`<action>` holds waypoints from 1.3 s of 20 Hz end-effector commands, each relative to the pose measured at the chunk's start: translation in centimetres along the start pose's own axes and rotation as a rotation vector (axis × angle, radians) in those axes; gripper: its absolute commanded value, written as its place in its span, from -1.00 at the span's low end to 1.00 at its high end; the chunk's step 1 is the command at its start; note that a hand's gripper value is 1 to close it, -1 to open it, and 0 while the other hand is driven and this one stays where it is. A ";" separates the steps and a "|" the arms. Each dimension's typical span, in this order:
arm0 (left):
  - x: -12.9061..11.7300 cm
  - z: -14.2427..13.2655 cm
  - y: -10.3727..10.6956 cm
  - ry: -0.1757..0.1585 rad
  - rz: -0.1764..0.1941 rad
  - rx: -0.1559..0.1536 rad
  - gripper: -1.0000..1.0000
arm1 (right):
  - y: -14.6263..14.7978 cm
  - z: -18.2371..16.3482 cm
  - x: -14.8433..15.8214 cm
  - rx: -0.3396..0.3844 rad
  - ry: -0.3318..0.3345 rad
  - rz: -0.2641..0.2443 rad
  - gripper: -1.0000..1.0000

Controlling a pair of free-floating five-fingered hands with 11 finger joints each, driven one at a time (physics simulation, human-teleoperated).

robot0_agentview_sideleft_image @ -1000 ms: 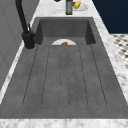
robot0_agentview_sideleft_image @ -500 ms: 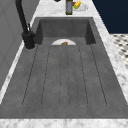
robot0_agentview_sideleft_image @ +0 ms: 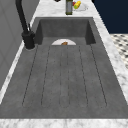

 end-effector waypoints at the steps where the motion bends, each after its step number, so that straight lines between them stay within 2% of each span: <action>1: 0.0 0.0 0.0 0.000 0.000 0.000 0.00 | 1.2 -0.5 0.0 0.012 -0.118 0.039 -1.00; 8: 0.0 0.0 0.0 0.000 0.000 0.000 0.00 | 2.6 -0.9 0.3 0.033 -0.290 0.014 -1.00; 17: 0.0 0.0 0.0 0.000 0.000 0.000 0.00 | 2.8 -0.9 0.5 0.050 -0.498 0.050 -1.00; 18: 0.0 0.0 0.0 0.000 0.000 0.000 0.00 | 2.7 -1.3 1.6 0.051 -0.483 0.036 -1.00; 19: 0.0 0.0 0.0 0.000 0.000 0.000 0.00 | 2.7 -1.4 1.1 0.055 -0.499 0.039 -1.00; 22: 0.0 0.0 0.0 0.000 0.000 0.000 0.00 | 2.9 -1.3 1.1 0.047 -0.474 0.009 -1.00; 24: 0.0 0.0 0.0 0.000 0.000 0.000 0.00 | 2.8 -1.5 1.2 0.051 -0.490 0.009 -1.00; 26: 0.0 0.0 0.0 0.000 0.000 0.000 0.00 | 3.0 -1.4 1.4 0.063 -0.540 0.029 -1.00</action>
